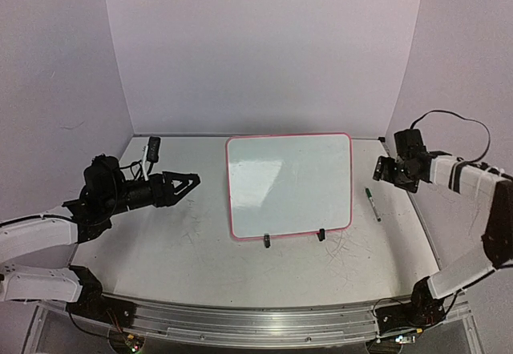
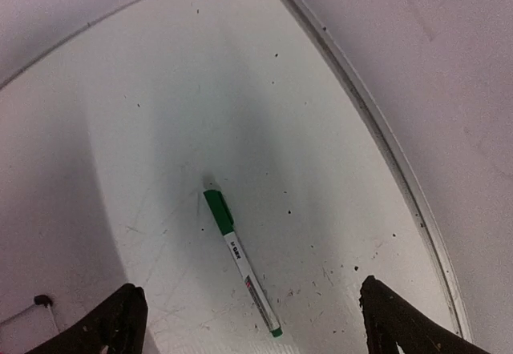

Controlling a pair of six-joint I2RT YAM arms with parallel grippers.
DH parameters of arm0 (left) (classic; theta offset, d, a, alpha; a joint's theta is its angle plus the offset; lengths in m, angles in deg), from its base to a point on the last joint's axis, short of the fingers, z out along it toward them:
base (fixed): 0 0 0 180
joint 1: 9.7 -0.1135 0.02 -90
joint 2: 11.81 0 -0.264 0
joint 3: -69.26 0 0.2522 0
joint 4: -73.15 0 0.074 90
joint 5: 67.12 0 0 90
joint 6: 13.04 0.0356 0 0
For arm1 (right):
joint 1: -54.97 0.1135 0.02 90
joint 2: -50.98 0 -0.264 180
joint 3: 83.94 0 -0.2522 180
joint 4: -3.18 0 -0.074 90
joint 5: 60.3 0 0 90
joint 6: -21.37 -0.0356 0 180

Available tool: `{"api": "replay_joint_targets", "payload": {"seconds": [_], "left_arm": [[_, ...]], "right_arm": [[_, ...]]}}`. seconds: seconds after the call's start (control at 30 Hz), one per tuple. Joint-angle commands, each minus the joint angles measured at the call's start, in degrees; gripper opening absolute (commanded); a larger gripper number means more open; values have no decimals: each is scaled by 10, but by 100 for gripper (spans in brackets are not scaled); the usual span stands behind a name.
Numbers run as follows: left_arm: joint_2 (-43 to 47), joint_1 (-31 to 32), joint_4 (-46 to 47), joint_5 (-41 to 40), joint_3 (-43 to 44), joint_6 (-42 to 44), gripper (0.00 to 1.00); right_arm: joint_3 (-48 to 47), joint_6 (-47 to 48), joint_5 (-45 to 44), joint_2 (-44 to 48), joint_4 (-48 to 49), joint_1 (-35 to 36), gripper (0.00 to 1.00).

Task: Write a sentence on the whiteboard
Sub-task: Pick up the whiteboard marker from the center of the board.

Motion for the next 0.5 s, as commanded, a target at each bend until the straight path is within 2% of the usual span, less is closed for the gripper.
{"api": "replay_joint_targets", "payload": {"seconds": [0.0, 0.1, 0.2, 0.47], "left_arm": [[10, 0, -7, -8, 36, -31, 99], [8, -1, -12, -15, 46, -36, 99], [8, -1, -20, -26, 52, -41, 99], [6, -1, -50, -52, 57, -35, 99]], "right_arm": [[-99, 84, 100, -132, -45, -30, 89], [-153, 102, 86, -212, -65, -32, 85], [-180, 118, 94, -271, -80, -39, 77], [-172, 144, 98, -322, -78, -46, 58]]}}
